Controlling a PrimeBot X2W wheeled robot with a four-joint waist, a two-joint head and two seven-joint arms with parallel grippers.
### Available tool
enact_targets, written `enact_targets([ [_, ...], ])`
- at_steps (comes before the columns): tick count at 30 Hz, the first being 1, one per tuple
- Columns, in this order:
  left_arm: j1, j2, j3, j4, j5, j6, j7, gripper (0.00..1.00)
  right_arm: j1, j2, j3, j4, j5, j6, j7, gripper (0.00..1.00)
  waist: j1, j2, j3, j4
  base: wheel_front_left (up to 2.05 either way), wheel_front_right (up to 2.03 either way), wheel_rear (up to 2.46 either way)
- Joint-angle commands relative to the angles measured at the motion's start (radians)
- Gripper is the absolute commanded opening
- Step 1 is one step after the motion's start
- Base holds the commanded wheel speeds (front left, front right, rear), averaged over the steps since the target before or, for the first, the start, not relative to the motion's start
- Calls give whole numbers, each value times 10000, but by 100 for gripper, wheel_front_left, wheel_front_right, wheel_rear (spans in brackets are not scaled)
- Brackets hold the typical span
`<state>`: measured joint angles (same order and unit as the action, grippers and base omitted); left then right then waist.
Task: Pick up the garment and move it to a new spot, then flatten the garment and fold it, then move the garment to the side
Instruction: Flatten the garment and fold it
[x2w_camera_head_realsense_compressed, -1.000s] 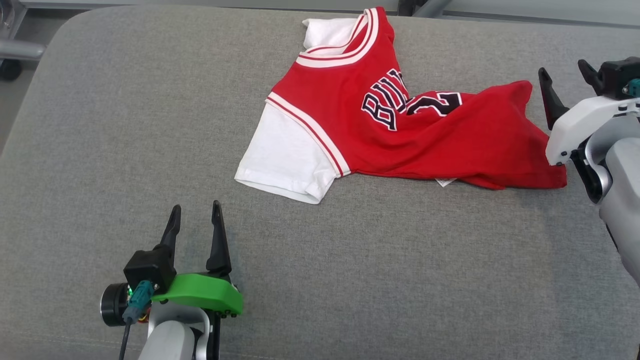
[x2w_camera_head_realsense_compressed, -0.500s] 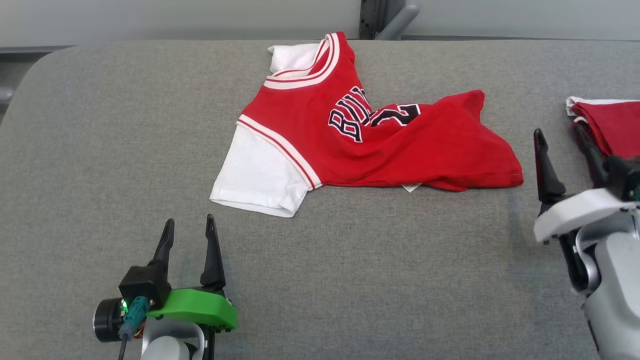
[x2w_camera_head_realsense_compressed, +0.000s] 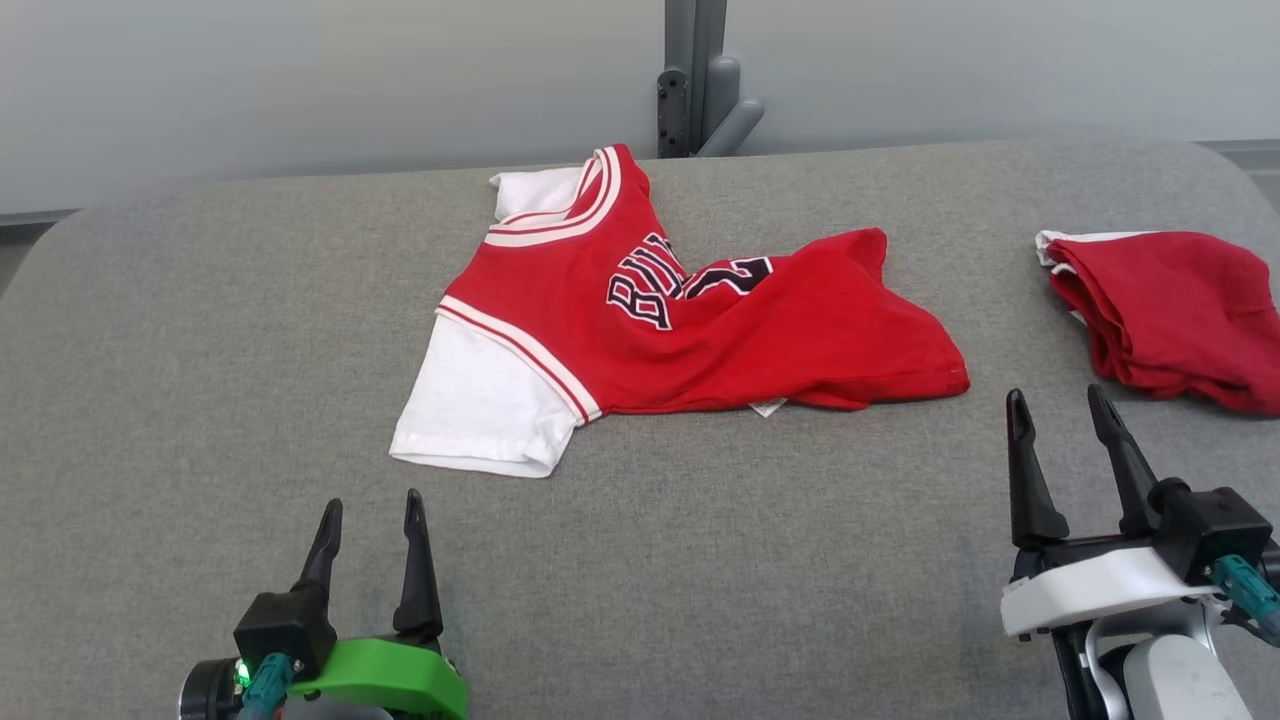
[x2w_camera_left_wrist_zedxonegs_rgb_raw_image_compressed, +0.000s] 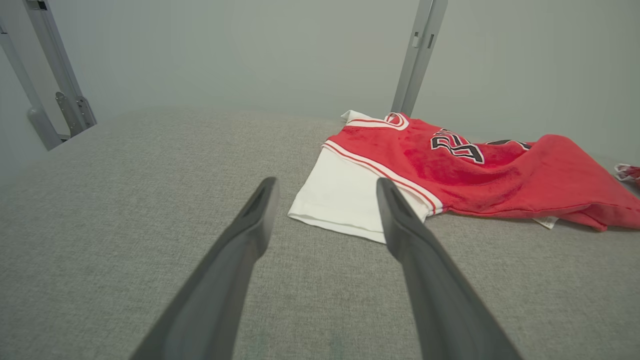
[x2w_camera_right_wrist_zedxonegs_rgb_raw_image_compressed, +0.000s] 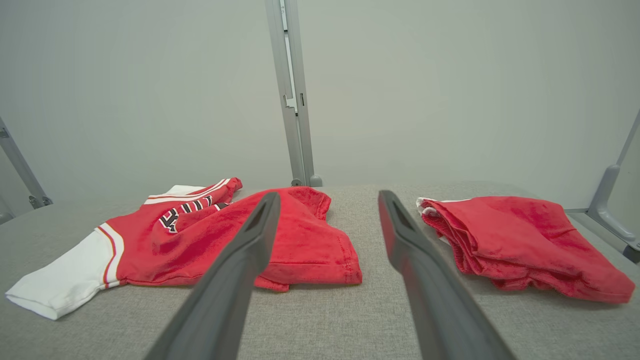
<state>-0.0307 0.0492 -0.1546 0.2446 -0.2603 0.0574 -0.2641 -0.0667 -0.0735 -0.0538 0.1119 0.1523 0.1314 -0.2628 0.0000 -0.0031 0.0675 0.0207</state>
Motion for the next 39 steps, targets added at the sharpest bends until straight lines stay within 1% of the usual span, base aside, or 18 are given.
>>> enact_targets([
  [1,219,26,44,-43,49,-36,3,100,226,45,38,-82,-118,-16,-29,100,0,31,-251,-192,0,0,0],
  [6,424,26,57,-95,17,-55,3,100,421,157,154,-238,-247,-16,-29,100,0,31,-354,-236,0,0,0],
  [12,313,26,-33,-92,7,-36,3,100,396,207,222,-71,-383,-16,-30,100,0,31,-336,-153,0,0,0],
  [22,188,26,-47,-51,85,-31,3,100,242,227,316,62,-222,-16,-30,100,0,31,-277,-54,0,0,0],
  [28,40,26,62,-35,127,-119,3,100,157,228,295,25,-107,-16,-30,100,0,31,-96,-71,0,0,0],
  [32,-434,102,32,603,56,-218,73,100,82,228,288,22,-126,-17,-30,100,0,31,126,-106,0,0,0],
  [34,-838,133,54,1026,-30,-258,308,100,-5,228,321,2,-125,-16,-30,100,0,31,268,-153,0,0,0],
  [37,-1528,195,89,1758,-183,-277,1018,100,-78,228,357,16,-108,-16,-30,100,0,31,487,-234,0,0,0],
  [39,-2044,284,158,2216,-261,-209,1481,100,-177,227,388,20,-99,-16,-30,100,0,31,646,-304,0,0,0],
])
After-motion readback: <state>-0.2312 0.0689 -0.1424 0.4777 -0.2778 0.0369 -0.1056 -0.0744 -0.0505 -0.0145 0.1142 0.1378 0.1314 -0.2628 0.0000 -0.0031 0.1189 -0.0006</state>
